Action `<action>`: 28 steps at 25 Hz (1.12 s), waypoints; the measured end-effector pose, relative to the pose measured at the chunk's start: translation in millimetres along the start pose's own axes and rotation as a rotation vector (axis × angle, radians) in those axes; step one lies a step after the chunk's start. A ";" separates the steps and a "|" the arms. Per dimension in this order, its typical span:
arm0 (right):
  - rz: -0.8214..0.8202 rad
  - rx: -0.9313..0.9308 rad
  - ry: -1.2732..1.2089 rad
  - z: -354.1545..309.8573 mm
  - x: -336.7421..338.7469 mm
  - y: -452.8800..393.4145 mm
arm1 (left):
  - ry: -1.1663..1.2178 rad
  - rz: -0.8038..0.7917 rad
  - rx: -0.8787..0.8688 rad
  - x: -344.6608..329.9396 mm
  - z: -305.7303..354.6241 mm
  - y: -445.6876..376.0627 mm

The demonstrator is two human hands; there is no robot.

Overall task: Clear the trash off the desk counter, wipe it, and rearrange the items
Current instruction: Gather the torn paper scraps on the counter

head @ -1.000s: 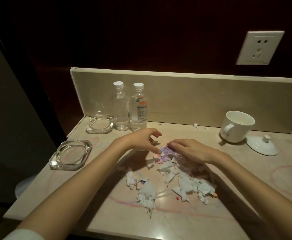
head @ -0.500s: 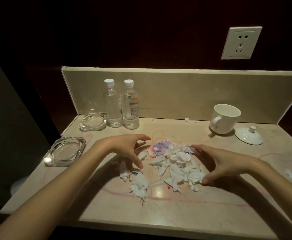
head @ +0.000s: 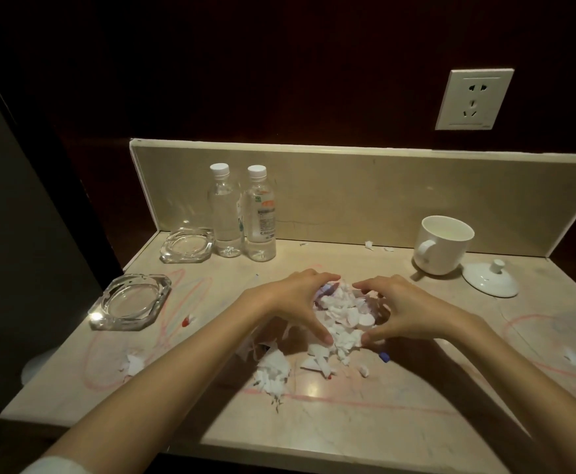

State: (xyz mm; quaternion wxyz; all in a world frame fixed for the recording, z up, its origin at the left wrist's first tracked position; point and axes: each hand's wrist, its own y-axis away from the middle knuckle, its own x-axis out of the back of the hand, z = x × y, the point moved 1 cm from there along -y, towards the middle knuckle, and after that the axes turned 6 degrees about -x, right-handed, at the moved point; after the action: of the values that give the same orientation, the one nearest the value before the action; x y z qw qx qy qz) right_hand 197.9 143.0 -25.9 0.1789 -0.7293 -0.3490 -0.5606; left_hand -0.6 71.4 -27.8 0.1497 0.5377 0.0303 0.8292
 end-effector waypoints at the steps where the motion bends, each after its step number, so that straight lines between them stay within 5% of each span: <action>1: 0.007 -0.003 -0.002 0.0 0.0 -1.4 | -0.006 0.015 0.001 -1.6 1.9 -2.9; 15: 0.128 -0.096 -0.202 -20.8 -15.8 -47.9 | 0.110 0.341 -0.062 -0.9 -17.1 -25.5; 28: -0.021 -0.105 -0.393 -50.1 16.2 -77.6 | 0.500 0.184 -0.116 42.9 -52.0 -1.6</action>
State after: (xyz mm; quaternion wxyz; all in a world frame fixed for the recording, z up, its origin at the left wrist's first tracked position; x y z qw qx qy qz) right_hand 110.1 169.1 -5.4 0.0634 -0.8293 -0.3550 -0.4269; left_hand -63.3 90.7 -12.2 0.0921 0.3074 -0.0302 0.9466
